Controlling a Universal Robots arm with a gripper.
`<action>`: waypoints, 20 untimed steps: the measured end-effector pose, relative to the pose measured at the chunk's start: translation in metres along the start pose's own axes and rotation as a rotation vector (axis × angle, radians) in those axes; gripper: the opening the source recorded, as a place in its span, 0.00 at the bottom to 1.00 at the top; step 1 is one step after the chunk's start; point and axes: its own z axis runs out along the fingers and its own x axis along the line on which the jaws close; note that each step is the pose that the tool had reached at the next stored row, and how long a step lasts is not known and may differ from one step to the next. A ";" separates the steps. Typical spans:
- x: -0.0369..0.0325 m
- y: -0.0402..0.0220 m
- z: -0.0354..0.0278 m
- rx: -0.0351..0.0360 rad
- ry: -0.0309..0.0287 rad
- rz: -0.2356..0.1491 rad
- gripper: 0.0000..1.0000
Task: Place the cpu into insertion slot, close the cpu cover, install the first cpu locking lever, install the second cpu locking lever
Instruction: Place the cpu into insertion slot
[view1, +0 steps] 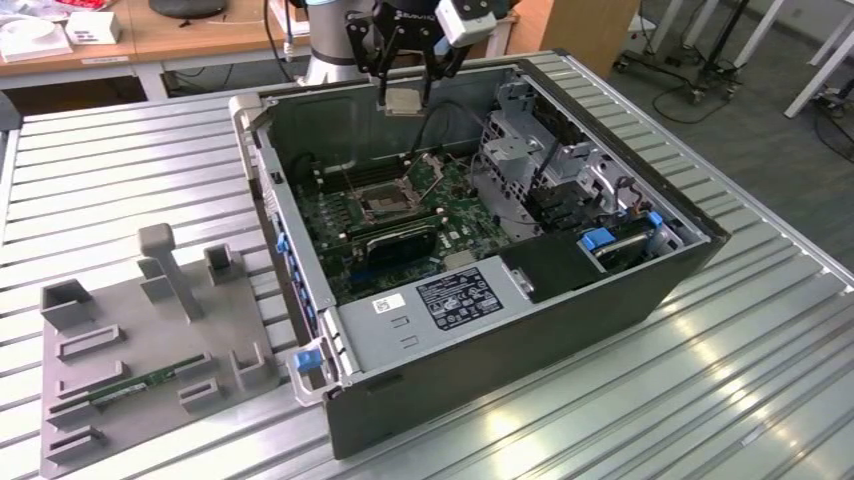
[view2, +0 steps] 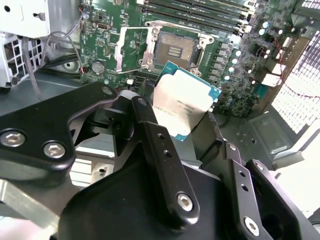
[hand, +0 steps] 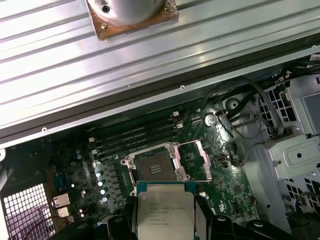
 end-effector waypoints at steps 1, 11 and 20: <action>0.0000 0.0000 0.0001 -0.0002 -0.0007 0.008 0.55; 0.0001 -0.0001 0.0003 -0.0006 -0.0027 0.031 0.55; 0.0002 -0.0001 0.0004 -0.0007 -0.0035 0.039 0.55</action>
